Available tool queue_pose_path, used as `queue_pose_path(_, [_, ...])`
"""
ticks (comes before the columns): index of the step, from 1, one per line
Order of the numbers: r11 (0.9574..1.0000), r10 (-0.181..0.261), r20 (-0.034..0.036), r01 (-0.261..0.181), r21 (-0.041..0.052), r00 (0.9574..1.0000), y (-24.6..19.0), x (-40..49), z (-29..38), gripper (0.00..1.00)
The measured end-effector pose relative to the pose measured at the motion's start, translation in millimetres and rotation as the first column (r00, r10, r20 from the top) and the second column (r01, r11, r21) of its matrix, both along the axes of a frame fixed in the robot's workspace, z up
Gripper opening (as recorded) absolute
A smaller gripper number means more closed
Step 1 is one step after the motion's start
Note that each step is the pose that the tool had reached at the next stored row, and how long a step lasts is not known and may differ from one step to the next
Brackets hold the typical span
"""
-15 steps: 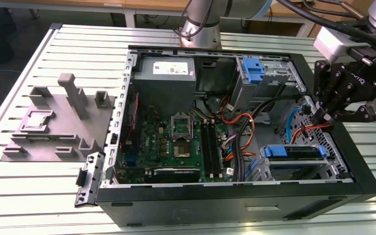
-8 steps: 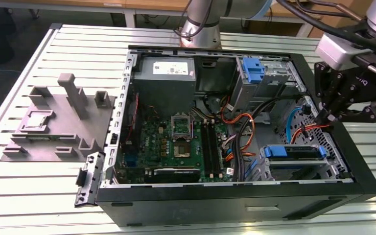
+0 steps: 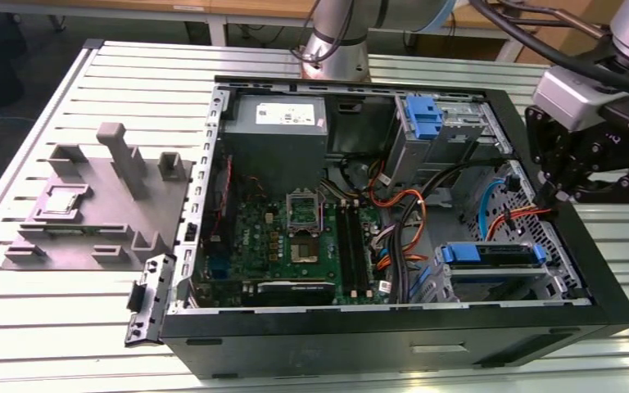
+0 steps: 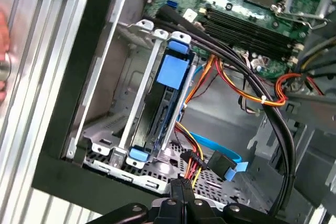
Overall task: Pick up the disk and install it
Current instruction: 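Insert the first disk wire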
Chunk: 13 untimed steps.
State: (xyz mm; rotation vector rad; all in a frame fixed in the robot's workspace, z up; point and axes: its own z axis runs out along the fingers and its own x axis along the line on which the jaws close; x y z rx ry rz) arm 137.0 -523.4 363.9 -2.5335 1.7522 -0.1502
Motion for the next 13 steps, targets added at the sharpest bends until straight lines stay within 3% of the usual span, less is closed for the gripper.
queue_pose_path(4, [0.9975,0.071,0.0007,-0.071,0.0001,0.9975,0.0,0.0,-0.8,0.10])
queue_pose_path(8, [0.9913,0.132,0.0041,-0.132,-0.0015,0.9913,0.0,0.0,-2.1,0.11])
queue_pose_path(10, [0.9886,0.151,0.0062,-0.151,-0.0036,0.9885,0.0,0.2,-3.0,0.17])
queue_pose_path(13, [0.9856,0.169,0.0081,-0.169,-0.0067,0.9855,-0.1,1.8,-3.8,0.17])
